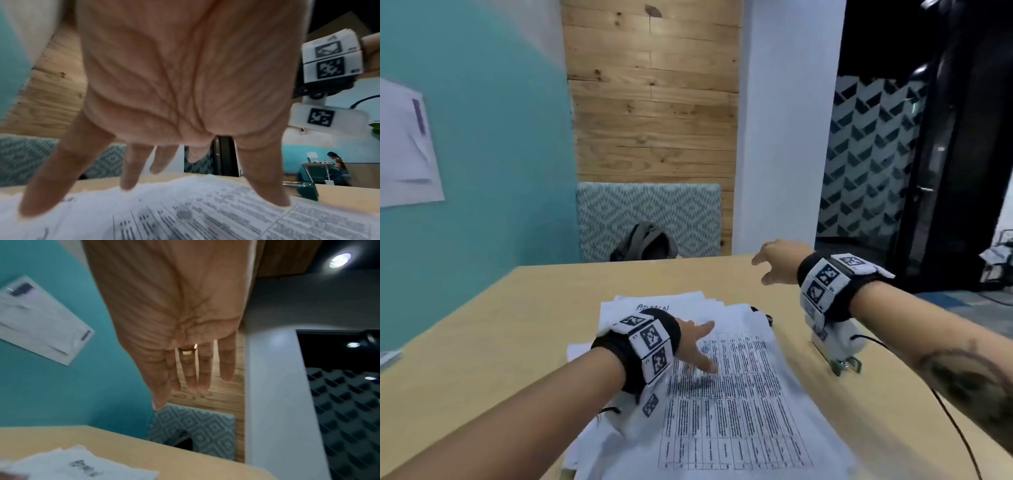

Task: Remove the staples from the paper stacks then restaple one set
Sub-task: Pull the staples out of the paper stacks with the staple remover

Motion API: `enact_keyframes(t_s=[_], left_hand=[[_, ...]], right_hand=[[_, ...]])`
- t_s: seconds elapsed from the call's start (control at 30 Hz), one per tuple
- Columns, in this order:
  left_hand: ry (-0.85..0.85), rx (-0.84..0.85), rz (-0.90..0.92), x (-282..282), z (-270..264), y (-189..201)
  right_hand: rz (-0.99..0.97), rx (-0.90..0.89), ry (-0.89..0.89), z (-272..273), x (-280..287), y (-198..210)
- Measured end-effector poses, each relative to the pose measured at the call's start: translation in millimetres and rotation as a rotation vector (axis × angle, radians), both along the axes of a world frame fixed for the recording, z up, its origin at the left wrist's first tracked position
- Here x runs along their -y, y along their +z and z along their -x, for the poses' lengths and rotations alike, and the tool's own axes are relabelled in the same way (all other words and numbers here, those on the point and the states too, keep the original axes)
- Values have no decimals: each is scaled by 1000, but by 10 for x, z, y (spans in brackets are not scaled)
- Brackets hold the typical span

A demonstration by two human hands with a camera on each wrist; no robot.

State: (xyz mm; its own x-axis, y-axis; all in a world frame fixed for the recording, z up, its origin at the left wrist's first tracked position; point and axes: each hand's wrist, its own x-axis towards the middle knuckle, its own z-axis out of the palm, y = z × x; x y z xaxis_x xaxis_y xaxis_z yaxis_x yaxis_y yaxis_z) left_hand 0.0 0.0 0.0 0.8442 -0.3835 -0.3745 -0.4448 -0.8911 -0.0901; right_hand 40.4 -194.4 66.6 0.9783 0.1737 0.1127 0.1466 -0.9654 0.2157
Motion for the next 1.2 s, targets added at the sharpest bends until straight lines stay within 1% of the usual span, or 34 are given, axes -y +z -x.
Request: enact_keyframes(t_s=[0.1, 0.17, 0.23, 0.3, 0.33, 0.4, 0.43, 0.47, 0.5, 0.53, 0.57, 0.63, 0.7, 0.77, 0.87, 0.9, 0.97, 1.07, 1.2], left_hand=[[-28, -94, -111, 133, 16, -35], [-43, -129, -138, 198, 27, -99], [-66, -139, -161, 211, 33, -160], [-40, -127, -163, 155, -60, -266], [-24, -127, -154, 116, -77, -302], [-9, -138, -147, 48, -99, -348], [-5, -149, -143, 24, -103, -360], [-6, -156, -138, 10, -115, -369], [-10, -161, -128, 3, -122, -374], [-13, -166, -125, 6, -124, -376], [-11, -167, -119, 3, -124, -376], [-9, -170, -108, 1, -125, -380], [-10, -174, -105, 4, -118, -382], [-12, -172, -109, 6, -119, -379], [-11, -176, -113, 11, -108, -369], [-12, -178, -117, 15, -103, -364], [-15, -179, -127, 16, -95, -356], [-22, -174, -143, 22, -94, -348], [-26, -167, -161, 17, -87, -361]], right_hand=[[29, -107, -120, -126, 193, -155], [25, -192, -171, -256, 296, -319], [-12, -243, -214, -465, 356, -469], [-23, -298, -248, -747, 372, -626], [-24, -317, -261, -929, 392, -734], [2, -306, -267, -1655, 658, -1136], [18, -320, -251, -2052, 804, -1399], [38, -332, -209, -2330, 862, -1580], [49, -356, -188, -2493, 857, -1685], [83, -352, -150, -2492, 781, -1687], [97, -359, -100, -2321, 636, -1599], [144, -393, -99, -2136, 468, -1486], [120, -412, -124, -2128, 429, -1495], [44, -358, -102, -2099, 426, -1487], [1, -358, -50, -1998, 455, -1409], [-38, -343, -70, -1857, 434, -1295], [-219, -336, -98, -1498, 414, -1048], [-578, -325, -76, -1144, 520, -773], [-1080, -252, -42, -783, 640, -652]])
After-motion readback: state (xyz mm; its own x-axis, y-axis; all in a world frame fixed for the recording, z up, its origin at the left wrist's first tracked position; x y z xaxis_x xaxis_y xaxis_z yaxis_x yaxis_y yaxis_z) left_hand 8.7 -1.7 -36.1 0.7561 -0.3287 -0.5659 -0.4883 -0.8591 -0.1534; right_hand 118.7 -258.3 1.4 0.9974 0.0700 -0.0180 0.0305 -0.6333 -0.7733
